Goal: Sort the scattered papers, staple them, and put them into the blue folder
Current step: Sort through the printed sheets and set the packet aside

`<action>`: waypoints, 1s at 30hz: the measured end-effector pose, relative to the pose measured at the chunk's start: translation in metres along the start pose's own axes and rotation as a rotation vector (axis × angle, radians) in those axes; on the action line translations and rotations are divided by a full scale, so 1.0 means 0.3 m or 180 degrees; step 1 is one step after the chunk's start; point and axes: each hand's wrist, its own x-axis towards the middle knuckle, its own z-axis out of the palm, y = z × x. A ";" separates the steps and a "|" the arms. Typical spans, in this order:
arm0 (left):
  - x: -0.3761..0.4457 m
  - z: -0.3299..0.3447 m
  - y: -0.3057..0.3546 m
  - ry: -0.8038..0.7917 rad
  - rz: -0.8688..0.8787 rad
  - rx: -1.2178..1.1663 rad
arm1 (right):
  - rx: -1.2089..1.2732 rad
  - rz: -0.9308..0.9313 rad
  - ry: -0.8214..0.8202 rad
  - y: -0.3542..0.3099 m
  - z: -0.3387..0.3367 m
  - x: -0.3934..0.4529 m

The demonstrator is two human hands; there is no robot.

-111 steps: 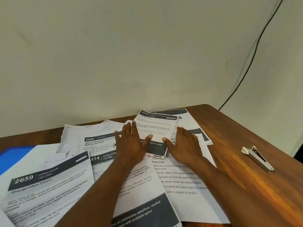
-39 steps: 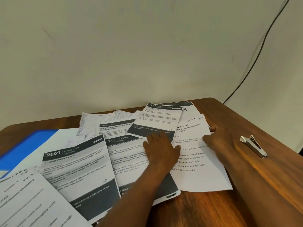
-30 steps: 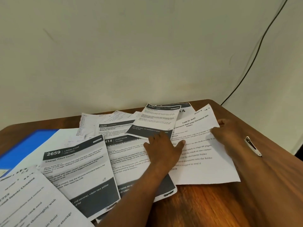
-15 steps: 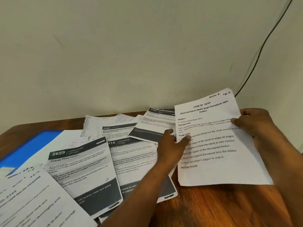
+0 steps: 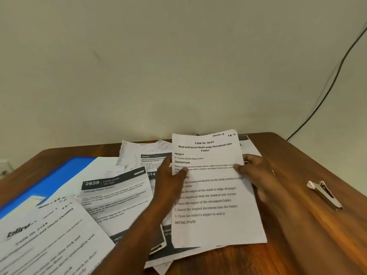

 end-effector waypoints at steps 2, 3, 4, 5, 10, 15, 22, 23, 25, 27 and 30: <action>0.002 -0.056 -0.008 0.0063 -0.0034 0.0020 | -0.0016 0.0006 -0.0091 0.016 0.052 0.008; 0.004 -0.083 -0.014 0.0077 -0.0084 -0.0028 | -0.0021 0.0024 -0.0127 0.019 0.077 0.008; 0.005 -0.108 -0.020 0.0084 -0.0142 -0.0076 | 0.0006 0.0044 -0.0147 0.023 0.099 0.009; 0.005 -0.128 -0.023 0.0094 -0.0198 -0.0125 | 0.0031 0.0054 -0.0168 0.027 0.119 0.011; 0.012 -0.218 -0.041 0.0054 -0.0493 -0.0304 | 0.0167 0.0063 -0.0265 0.046 0.207 0.014; 0.022 -0.291 -0.043 -0.0099 -0.0657 -0.0534 | 0.0162 0.0087 -0.0391 0.067 0.249 0.012; 0.025 -0.304 -0.094 -0.0206 -0.0692 -0.0553 | 0.0283 0.0166 -0.0581 0.089 0.260 -0.009; 0.023 -0.302 -0.098 -0.0190 -0.0695 -0.0515 | 0.0296 0.0176 -0.0614 0.090 0.260 -0.008; 0.019 -0.302 -0.099 -0.0153 -0.0700 -0.0428 | 0.0291 0.0180 -0.0647 0.096 0.260 -0.003; 0.013 -0.303 -0.093 -0.0160 -0.0707 -0.0400 | 0.0260 0.0189 -0.0671 0.102 0.260 0.000; 0.010 -0.310 -0.095 -0.0142 -0.0673 -0.0367 | 0.0227 0.0250 -0.0779 0.109 0.264 0.000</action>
